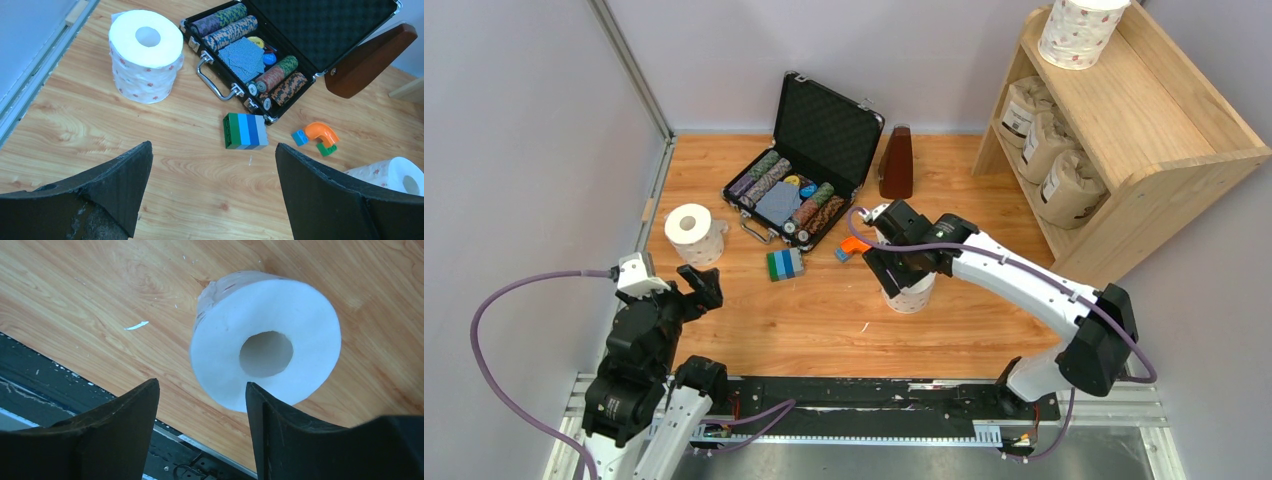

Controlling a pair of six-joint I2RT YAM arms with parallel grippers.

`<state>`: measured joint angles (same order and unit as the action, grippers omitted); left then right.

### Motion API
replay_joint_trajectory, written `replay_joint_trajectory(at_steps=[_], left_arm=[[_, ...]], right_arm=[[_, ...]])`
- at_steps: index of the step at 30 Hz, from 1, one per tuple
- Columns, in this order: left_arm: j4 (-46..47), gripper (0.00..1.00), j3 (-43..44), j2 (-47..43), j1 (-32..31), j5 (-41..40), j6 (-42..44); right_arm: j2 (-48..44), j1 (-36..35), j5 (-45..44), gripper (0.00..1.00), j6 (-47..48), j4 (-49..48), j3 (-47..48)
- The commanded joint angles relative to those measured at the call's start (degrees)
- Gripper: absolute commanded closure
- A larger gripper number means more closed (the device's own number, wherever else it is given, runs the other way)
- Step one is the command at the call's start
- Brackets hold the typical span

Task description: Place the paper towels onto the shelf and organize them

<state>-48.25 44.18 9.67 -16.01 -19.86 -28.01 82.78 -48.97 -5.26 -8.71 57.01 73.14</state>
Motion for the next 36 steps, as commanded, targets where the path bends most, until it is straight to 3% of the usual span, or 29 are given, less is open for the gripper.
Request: replay_joint_trajectory(at_steps=[1,18,25,30,36], left_arm=[[0.8,0.00,-0.2,-0.5,0.4,-1.0,-0.4],[1.0,0.00,-0.3,-0.1,0.5,-0.7,-0.1],[1.2,0.00,-0.4,-0.1,0.7,-0.3,0.2],[1.2,0.00,-0.4,-0.1,0.8,-0.1,0.3],[1.6,0.00,-0.5,0.1,0.9,0.5,0.6]], right_arm=[[1.9,-0.5,-3.0,0.36,3.1,-2.1,1.4],[7.9,-0.6,-4.4,0.49,5.2,-5.7,-0.4],[8.2,-0.5,-4.2,0.67,4.8,-5.5,-0.5],[6.4,-0.5,-5.7,0.75,4.4,-2.3,4.4],[4.2,-0.4,-12.0,0.76,4.0,4.8,15.5]])
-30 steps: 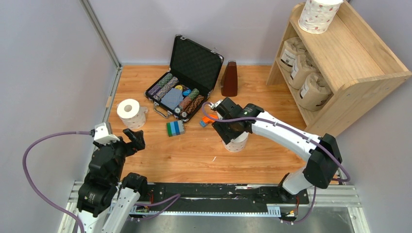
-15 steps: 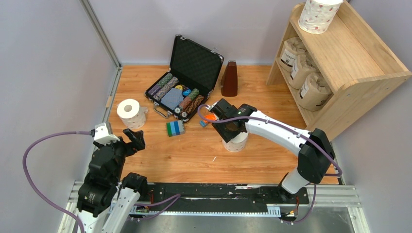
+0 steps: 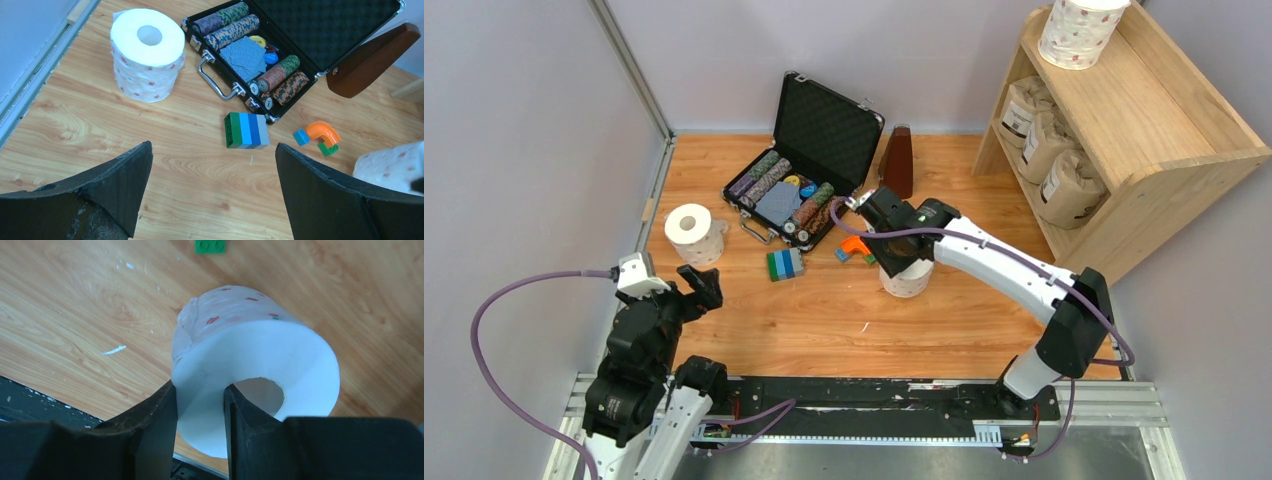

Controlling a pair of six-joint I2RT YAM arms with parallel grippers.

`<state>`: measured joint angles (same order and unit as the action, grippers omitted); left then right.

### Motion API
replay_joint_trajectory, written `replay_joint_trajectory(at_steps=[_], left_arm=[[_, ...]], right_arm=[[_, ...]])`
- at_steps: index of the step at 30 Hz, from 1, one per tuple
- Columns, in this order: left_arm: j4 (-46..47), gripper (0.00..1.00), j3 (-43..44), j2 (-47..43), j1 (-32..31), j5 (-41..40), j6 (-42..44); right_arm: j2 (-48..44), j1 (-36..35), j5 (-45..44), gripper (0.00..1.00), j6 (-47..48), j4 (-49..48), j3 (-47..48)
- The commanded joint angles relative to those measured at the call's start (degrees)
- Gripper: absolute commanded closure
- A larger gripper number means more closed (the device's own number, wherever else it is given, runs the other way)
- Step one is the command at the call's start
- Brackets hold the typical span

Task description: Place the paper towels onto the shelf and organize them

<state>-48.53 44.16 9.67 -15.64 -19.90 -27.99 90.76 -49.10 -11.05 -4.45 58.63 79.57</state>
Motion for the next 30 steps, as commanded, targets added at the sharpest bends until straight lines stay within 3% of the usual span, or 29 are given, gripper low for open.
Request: replay_joint_trajectory(at_steps=[1,6,15,22,30], left_arm=[[1.9,0.00,-0.5,0.1,0.6,0.7,0.6],[2.1,0.00,-0.5,0.2,0.6,1.2,0.9],[2.4,0.00,-0.7,0.1,0.7,1.6,1.0],[2.5,0.00,-0.7,0.1,0.7,1.9,1.2],[2.6,0.00,-0.7,0.2,0.7,1.9,1.2]], right_arm=[[-4.2,-0.3,-8.0,0.76,-0.1,4.2,11.1],[-5.5,0.0,-17.6,0.77,2.3,7.7,21.8],[-7.4,3.3,-29.9,0.75,12.1,5.0,38.8],[-10.0,9.8,-32.4,0.72,23.9,-6.8,42.6],[-12.3,18.6,-30.1,0.67,30.4,-17.2,46.7]])
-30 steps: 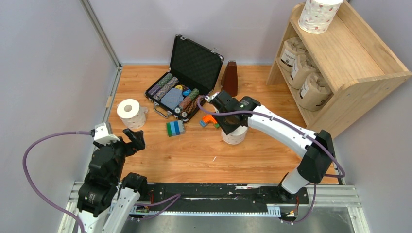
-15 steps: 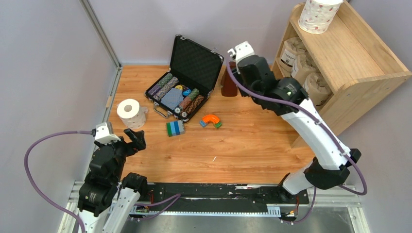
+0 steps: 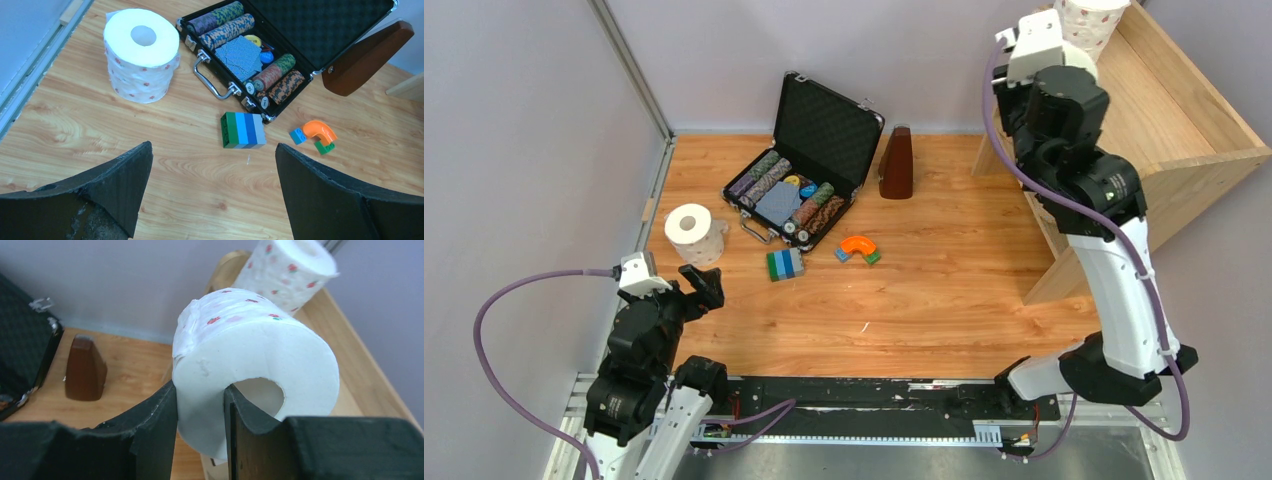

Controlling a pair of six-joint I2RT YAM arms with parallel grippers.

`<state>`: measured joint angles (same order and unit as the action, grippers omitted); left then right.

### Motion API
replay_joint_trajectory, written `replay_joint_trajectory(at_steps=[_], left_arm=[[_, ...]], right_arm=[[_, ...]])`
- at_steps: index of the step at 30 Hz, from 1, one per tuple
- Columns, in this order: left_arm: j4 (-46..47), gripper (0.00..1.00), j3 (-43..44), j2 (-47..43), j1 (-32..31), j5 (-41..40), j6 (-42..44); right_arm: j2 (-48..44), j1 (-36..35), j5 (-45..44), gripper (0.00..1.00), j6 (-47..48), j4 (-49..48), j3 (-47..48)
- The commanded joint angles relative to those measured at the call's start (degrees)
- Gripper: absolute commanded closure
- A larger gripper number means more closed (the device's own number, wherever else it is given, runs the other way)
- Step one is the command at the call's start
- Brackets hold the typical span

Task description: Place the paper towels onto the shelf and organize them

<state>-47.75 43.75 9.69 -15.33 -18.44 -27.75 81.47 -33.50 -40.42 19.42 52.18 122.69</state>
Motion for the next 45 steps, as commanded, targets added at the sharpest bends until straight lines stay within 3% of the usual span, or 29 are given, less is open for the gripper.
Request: replay_joint_trajectory(at_steps=[1,15,45], left_arm=[[1.8,0.00,-0.3,0.2,0.4,0.5,0.9],[1.9,0.00,-0.4,0.2,0.4,0.8,1.0],[2.5,0.00,-0.7,-0.5,0.3,1.2,1.5]], right_arm=[[-3.0,3.8,-0.7,0.66,7.2,-11.5,3.7],[-2.4,16.3,2.4,0.62,6.4,-14.0,1.9],[8.4,28.3,13.8,0.49,2.6,-16.3,4.3]])
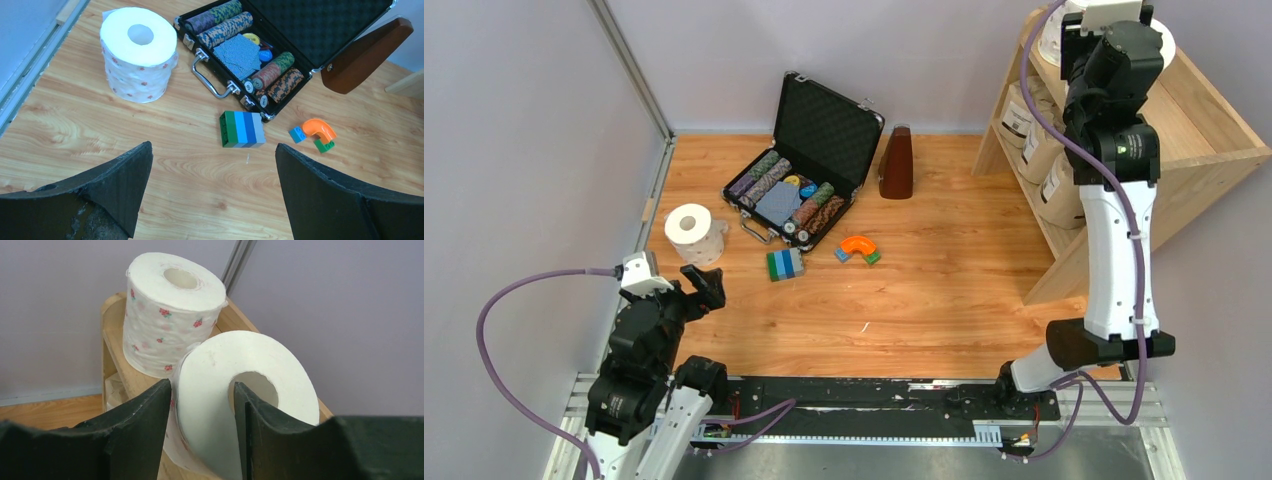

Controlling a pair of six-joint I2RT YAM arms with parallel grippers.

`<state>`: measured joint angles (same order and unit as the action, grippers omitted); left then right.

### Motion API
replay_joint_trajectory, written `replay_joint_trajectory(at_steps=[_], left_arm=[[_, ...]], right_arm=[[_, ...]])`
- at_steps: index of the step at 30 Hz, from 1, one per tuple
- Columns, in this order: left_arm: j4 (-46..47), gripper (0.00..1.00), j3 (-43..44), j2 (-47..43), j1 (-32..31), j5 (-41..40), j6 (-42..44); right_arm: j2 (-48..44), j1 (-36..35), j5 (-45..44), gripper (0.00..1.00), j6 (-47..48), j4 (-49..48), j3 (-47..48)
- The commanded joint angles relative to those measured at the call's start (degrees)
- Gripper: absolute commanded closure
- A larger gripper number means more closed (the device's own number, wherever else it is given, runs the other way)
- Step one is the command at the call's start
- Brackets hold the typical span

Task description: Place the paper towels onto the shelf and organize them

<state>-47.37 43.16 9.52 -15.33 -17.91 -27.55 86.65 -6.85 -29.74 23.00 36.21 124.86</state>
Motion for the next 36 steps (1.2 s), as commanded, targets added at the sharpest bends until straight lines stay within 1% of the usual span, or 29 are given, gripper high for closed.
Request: replay_joint_trajectory(at_steps=[1,4,8,12,14,17,20,25,27,31,33,36], left_arm=[[2.1,0.00,-0.2,-0.3,0.3,0.7,1.3],[2.0,0.00,-0.1,-0.4,0.3,0.5,1.2],[1.9,0.00,-0.2,-0.7,0.3,0.4,1.2],[2.1,0.00,-0.3,-0.9,0.3,0.5,1.4],[2.2,0.00,-0.4,-1.0,0.3,0.6,1.4],[2.1,0.00,-0.4,-1.2,0.3,0.5,1.4],[2.2,0.00,-0.4,-1.3,0.3,0.5,1.4],[2.2,0.00,-0.4,-1.7,0.3,0.6,1.5],[2.2,0.00,-0.5,-1.8,0.3,0.7,1.6],[2.3,0.00,-0.5,-2.0,0.3,0.7,1.7],[2.4,0.00,-0.5,-2.1,0.3,0.7,1.6],[2.3,0.00,-0.5,-2.2,0.3,0.7,1.6]], right_arm=[[3.8,1.9,3.6,0.47,-0.9,-1.1,2.8],[5.9,1.9,3.7,0.39,0.0,-2.6,5.9],[6.4,1.9,3.2,0.23,1.0,-7.2,7.7],[5.1,1.9,4.7,0.09,1.1,-10.3,8.7],[3.2,1.9,6.3,0.05,0.3,-11.0,8.1],[-1.5,1.8,7.6,0.01,-2.4,-11.8,4.9],[-7.2,1.8,8.1,0.00,-5.7,-12.0,-0.6],[-15.6,1.9,8.0,0.00,-9.3,-10.5,-12.6],[-17.3,1.9,6.6,0.04,-9.7,-9.3,-16.3],[-18.6,2.5,5.3,0.12,-11.1,-7.3,-20.2],[-18.6,3.8,5.9,0.16,-12.3,-6.8,-20.8],[-17.4,6.2,8.1,0.19,-14.6,-5.4,-20.5]])
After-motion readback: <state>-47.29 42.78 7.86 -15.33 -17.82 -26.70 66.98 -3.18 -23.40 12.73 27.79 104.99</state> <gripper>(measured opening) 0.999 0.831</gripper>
